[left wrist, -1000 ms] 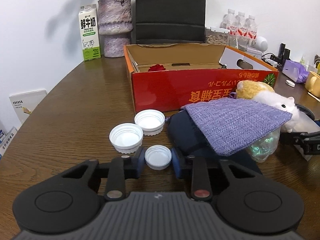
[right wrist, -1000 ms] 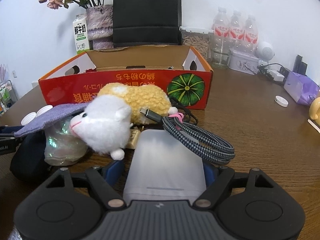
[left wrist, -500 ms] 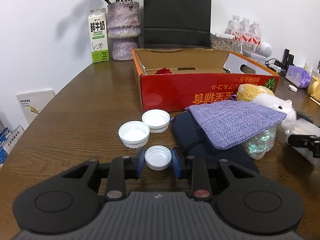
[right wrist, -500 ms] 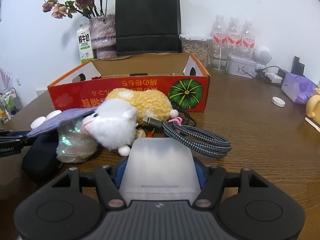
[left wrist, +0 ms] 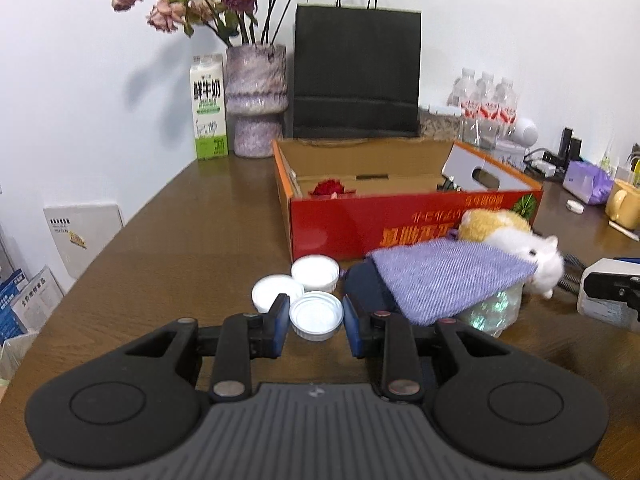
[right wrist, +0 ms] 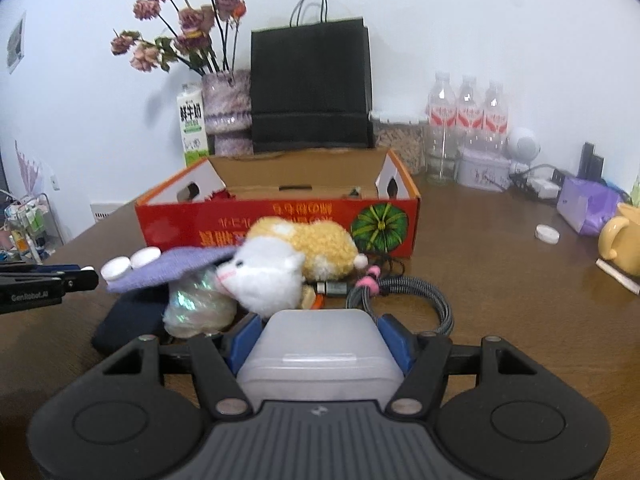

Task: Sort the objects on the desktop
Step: 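Carry the cap and plastic box into the cardboard box and open both tools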

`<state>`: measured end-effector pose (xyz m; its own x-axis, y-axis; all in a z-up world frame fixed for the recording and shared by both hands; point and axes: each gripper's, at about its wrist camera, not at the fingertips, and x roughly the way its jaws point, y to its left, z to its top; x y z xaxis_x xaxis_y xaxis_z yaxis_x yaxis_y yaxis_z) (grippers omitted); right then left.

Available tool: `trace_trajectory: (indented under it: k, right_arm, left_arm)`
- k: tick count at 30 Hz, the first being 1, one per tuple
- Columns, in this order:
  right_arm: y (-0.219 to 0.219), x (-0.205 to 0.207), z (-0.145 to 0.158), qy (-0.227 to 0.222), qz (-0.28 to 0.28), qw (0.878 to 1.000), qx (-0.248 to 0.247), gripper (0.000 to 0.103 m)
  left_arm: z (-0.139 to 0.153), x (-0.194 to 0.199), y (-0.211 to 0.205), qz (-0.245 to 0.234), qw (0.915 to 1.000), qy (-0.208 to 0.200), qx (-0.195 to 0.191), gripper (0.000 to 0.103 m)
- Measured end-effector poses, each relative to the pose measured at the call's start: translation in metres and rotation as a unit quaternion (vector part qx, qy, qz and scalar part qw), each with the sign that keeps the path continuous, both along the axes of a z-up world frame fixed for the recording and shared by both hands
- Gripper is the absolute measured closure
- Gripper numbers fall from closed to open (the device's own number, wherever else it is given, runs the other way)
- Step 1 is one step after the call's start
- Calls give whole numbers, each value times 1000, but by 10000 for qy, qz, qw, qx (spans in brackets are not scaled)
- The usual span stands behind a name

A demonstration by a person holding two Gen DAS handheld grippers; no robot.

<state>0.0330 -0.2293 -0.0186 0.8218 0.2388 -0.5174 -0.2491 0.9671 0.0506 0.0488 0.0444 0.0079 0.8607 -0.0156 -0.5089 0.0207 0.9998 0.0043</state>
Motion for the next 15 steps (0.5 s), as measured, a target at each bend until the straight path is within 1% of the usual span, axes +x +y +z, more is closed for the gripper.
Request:
trace_trajectory:
  k: [7, 11, 15]
  right_arm:
    - [4, 14, 27, -446, 95, 9990, -11, 39]
    - [10, 33, 42, -693, 141, 9975, 14, 39]
    - [16, 63, 55, -889, 167, 9959, 46, 39]
  left_arm:
    - [24, 8, -5, -5, 9991, -427, -60, 74]
    - [39, 22, -11, -23, 9977, -672, -65, 73]
    - [53, 44, -19, -17, 9962, -868, -77, 73]
